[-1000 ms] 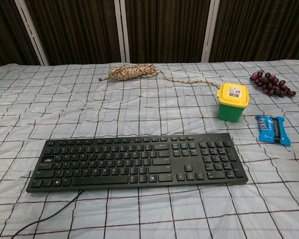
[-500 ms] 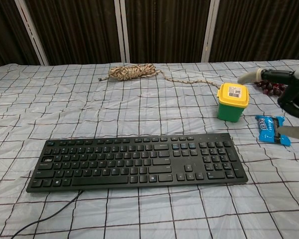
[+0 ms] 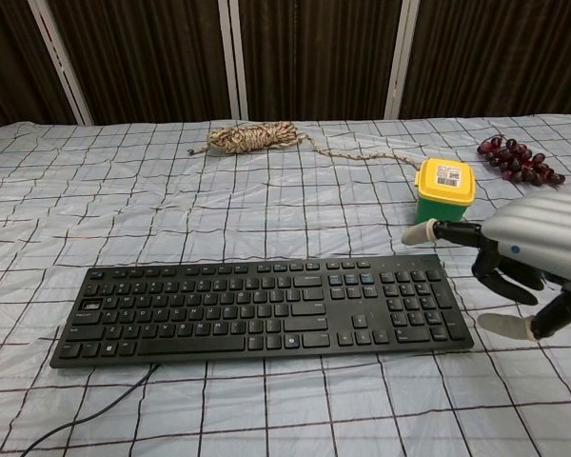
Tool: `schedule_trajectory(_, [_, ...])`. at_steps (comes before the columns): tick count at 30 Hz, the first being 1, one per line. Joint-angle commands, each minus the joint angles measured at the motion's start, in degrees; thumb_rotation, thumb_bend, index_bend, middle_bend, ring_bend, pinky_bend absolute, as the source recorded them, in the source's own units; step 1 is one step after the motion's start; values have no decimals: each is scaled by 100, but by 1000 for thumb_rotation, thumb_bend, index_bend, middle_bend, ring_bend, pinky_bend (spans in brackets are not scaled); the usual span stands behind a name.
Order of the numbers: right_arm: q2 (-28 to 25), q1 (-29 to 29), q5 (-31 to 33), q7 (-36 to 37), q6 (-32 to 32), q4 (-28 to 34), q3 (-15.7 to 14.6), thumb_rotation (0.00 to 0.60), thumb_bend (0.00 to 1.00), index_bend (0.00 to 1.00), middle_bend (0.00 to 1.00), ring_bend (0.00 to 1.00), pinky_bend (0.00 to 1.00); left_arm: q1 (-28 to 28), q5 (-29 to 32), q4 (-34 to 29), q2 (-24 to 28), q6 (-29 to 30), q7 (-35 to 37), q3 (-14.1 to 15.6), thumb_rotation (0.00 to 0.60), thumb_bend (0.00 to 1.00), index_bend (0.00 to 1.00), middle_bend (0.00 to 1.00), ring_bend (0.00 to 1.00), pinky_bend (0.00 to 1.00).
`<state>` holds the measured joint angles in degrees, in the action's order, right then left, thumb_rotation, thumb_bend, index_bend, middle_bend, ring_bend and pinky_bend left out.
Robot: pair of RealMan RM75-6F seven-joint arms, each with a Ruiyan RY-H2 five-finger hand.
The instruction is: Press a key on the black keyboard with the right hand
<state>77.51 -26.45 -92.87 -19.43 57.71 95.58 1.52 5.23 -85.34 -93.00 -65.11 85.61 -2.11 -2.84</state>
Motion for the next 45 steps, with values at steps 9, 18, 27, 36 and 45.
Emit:
schedule_trajectory(9, [298, -81, 610, -505, -421, 58, -158, 600, 337, 119, 797, 738, 652, 6, 8, 22, 16, 0, 70, -18, 600, 0, 0, 0, 0, 0])
schedule_trajectory(18, [541, -145, 874, -735, -471, 77, -186, 600, 340, 119, 797, 739, 653, 9, 34, 15, 19, -14, 67, -25, 600, 0, 0, 0, 0, 0])
schedule_trajectory(27, [654, -175, 1009, -841, -438, 83, -198, 600, 356, 118, 797, 744, 652, 14, 43, 17, 24, -18, 86, -34, 600, 0, 0, 0, 0, 0])
schedule_trajectory(36, [748, -277, 1388, -1156, -595, 176, -198, 600, 377, 113, 796, 750, 653, 15, 54, 5, 36, -26, 111, -38, 600, 0, 0, 0, 0, 0])
schedule_trajectory(45, [933, -357, 1803, -1447, -630, 163, -194, 600, 387, 110, 796, 752, 658, 14, 95, -13, 33, -31, 100, -54, 600, 0, 0, 0, 0, 0])
